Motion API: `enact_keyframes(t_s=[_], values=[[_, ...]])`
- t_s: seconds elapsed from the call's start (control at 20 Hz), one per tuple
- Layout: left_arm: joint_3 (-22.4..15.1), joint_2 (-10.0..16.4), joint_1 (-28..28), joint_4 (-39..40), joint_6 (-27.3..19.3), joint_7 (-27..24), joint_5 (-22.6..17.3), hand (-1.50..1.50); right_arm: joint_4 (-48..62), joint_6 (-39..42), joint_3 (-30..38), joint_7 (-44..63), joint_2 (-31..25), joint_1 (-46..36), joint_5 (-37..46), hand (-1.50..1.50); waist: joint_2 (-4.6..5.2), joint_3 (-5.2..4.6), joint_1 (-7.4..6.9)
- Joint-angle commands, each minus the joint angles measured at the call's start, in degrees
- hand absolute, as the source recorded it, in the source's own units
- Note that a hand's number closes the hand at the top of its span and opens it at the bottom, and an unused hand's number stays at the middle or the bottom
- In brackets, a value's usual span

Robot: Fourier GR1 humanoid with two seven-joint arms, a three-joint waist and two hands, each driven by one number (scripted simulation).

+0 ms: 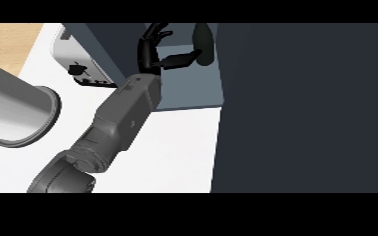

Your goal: Pick up the wine, place it into the cabinet and close the cabinet

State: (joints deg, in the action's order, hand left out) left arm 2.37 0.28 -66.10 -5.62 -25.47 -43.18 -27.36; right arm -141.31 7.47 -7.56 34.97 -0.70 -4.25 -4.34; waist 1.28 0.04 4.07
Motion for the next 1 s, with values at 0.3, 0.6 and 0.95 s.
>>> enact_keyframes(t_s=[0.3, 0.6, 0.95], values=[[-1.1, -0.3, 2.8, 2.0, -2.0, -1.8, 2.3, -1.50, -4.1, 0.1, 1.5, 1.8, -0.4, 0.8, -3.0, -1.50, 0.32, -0.09, 0.70], [0.2, 1.2, 2.1, 0.5, -2.0, -2.8, 1.7, -1.50, -0.7, 0.4, -0.3, -0.8, 0.5, 0.4, -0.8, -1.50, 0.56, -0.12, 0.58], [0.6, 0.0, 3.7, 0.4, -1.0, -5.1, 2.1, -1.50, -5.2, 1.6, 0.7, 0.2, -0.6, 4.4, -4.4, -1.50, 0.18, -0.06, 0.85]])
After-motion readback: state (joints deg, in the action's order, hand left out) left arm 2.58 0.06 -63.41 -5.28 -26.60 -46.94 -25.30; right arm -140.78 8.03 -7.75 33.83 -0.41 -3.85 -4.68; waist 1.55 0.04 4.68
